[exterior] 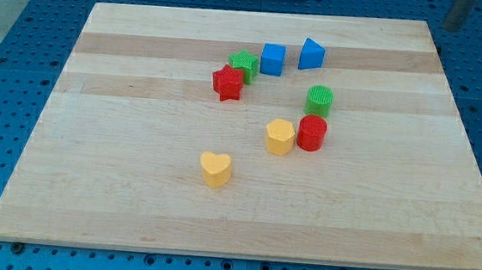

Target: Move your arm to the blue triangle

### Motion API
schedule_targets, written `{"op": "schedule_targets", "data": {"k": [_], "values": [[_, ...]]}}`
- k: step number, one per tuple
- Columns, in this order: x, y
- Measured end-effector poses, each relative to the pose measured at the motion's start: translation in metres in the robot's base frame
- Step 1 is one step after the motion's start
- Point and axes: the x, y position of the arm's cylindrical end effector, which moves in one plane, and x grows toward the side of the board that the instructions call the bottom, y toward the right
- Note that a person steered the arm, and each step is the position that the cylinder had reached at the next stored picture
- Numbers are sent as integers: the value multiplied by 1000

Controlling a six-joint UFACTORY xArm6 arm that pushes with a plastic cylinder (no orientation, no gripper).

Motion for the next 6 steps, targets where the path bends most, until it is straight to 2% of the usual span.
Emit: {"op": "schedule_targets", "data": {"k": [1, 4, 6], "values": [[3, -7], [57, -104], [69, -184]]}}
